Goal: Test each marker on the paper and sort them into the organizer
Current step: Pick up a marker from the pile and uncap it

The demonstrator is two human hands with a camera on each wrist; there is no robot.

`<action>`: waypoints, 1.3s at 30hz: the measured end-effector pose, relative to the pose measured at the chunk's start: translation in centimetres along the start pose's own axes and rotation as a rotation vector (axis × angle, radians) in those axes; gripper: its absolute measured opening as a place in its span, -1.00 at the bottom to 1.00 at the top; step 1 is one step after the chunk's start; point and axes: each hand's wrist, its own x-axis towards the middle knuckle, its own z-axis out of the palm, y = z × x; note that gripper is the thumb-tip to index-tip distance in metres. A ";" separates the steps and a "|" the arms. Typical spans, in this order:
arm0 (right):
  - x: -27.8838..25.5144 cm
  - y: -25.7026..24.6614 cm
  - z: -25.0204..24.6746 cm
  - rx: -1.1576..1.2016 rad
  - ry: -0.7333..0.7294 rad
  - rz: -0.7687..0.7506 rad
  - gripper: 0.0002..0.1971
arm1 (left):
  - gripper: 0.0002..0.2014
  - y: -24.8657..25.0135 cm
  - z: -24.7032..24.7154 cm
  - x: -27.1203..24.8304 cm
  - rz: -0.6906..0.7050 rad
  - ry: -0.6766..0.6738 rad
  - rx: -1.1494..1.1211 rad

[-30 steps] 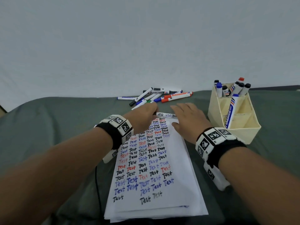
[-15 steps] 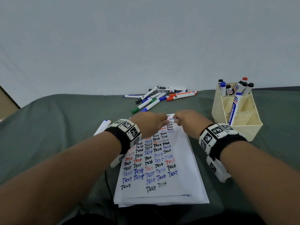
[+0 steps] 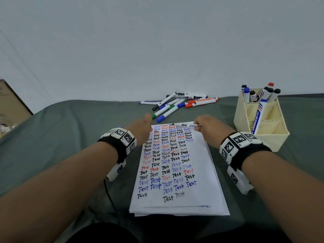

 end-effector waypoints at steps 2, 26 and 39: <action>0.0 0.1 0.1 0.002 0.011 0.001 -0.82 | -0.90 -1.3 -0.5 0.0 -0.021 -0.027 0.065; -0.3 0.4 0.0 0.028 0.056 -0.023 -0.69 | 0.18 2.1 2.7 -2.6 0.246 -0.245 0.202; -1.2 0.1 -0.4 0.082 0.102 -0.143 -0.31 | 0.35 2.2 3.7 -2.7 0.152 -0.460 0.152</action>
